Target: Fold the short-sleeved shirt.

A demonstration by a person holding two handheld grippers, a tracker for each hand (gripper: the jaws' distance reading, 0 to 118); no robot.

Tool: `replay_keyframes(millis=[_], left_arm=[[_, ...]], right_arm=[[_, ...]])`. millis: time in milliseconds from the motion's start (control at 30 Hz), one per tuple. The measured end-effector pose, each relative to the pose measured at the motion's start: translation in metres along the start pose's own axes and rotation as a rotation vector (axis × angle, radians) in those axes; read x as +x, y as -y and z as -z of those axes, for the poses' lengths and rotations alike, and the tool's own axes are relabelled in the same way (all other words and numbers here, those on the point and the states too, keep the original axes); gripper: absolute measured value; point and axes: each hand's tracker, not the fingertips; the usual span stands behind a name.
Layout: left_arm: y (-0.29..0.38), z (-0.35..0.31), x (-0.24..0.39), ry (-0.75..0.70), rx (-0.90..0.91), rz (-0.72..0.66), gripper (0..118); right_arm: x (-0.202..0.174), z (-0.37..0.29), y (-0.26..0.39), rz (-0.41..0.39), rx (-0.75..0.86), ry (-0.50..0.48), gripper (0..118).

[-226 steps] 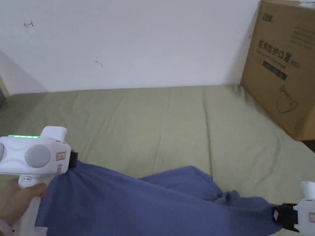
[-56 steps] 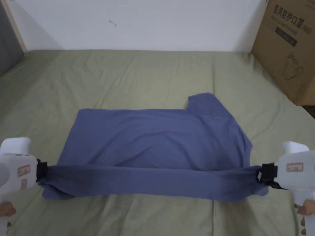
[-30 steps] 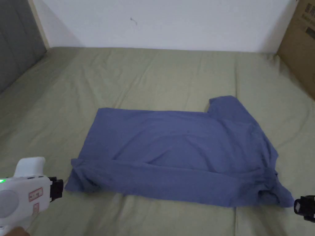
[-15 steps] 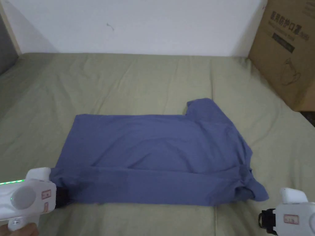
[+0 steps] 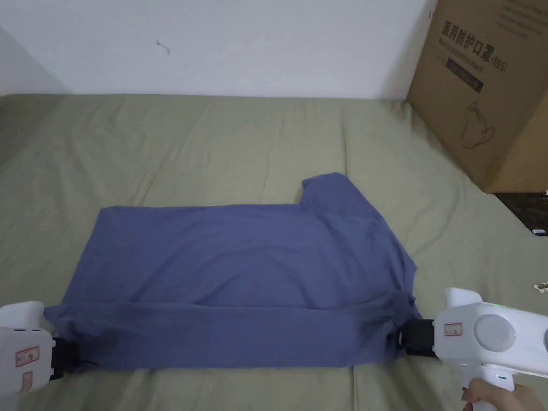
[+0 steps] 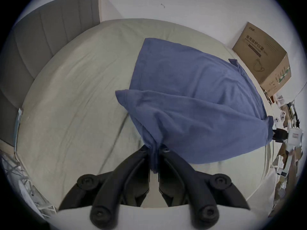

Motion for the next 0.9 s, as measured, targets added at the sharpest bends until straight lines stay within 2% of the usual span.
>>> replay_keyframes(millis=[33, 67, 100, 133, 233, 267, 333, 467, 533, 700, 767, 833, 867, 900], left_arm=[[0.000, 0.000, 0.000, -0.001, -0.002, 0.005, 7], [0.000, 0.000, 0.001, -0.002, -0.004, 0.011, 7], [0.000, 0.000, 0.001, -0.003, -0.005, 0.013, 7], [-0.001, 0.000, 0.002, -0.004, -0.006, 0.013, 7], [-0.003, -0.006, 0.004, -0.004, -0.010, 0.016, 7], [-0.004, -0.011, 0.004, 0.000, -0.004, 0.021, 7], [-0.005, -0.023, 0.004, 0.006, 0.009, 0.031, 7], [-0.002, -0.051, 0.004, 0.007, 0.038, 0.060, 7], [0.007, -0.064, 0.004, -0.007, 0.047, 0.082, 7], [0.049, -0.079, -0.002, -0.016, 0.010, 0.106, 7], [0.070, -0.078, 0.003, -0.060, -0.031, 0.164, 7], [0.086, -0.073, 0.003, -0.062, -0.042, 0.173, 7], [0.091, -0.068, 0.002, -0.064, -0.052, 0.170, 9], [0.094, -0.066, 0.001, -0.065, -0.051, 0.164, 21]], right_arm=[[-0.002, 0.006, 0.001, 0.031, -0.033, 0.008, 54], [-0.007, 0.006, 0.005, -0.007, -0.002, 0.000, 47], [-0.013, 0.003, 0.007, -0.076, 0.025, 0.035, 23], [-0.020, -0.001, 0.009, -0.135, 0.041, 0.055, 13], [-0.026, -0.022, 0.013, -0.156, 0.092, 0.062, 12], [-0.025, -0.034, 0.015, -0.145, 0.138, 0.061, 12], [-0.019, -0.051, 0.015, -0.119, 0.142, 0.003, 12], [-0.005, -0.078, 0.021, -0.039, 0.170, -0.036, 12], [0.004, -0.085, 0.029, -0.031, 0.149, -0.061, 12], [0.029, -0.089, 0.078, 0.059, 0.105, -0.076, 12], [0.035, -0.084, 0.100, 0.039, 0.051, -0.058, 12], [0.040, -0.074, 0.113, 0.054, 0.015, -0.042, 12], [0.040, -0.072, 0.120, 0.083, 0.007, -0.055, 14], [0.040, -0.071, 0.123, 0.110, -0.004, -0.069, 28]])
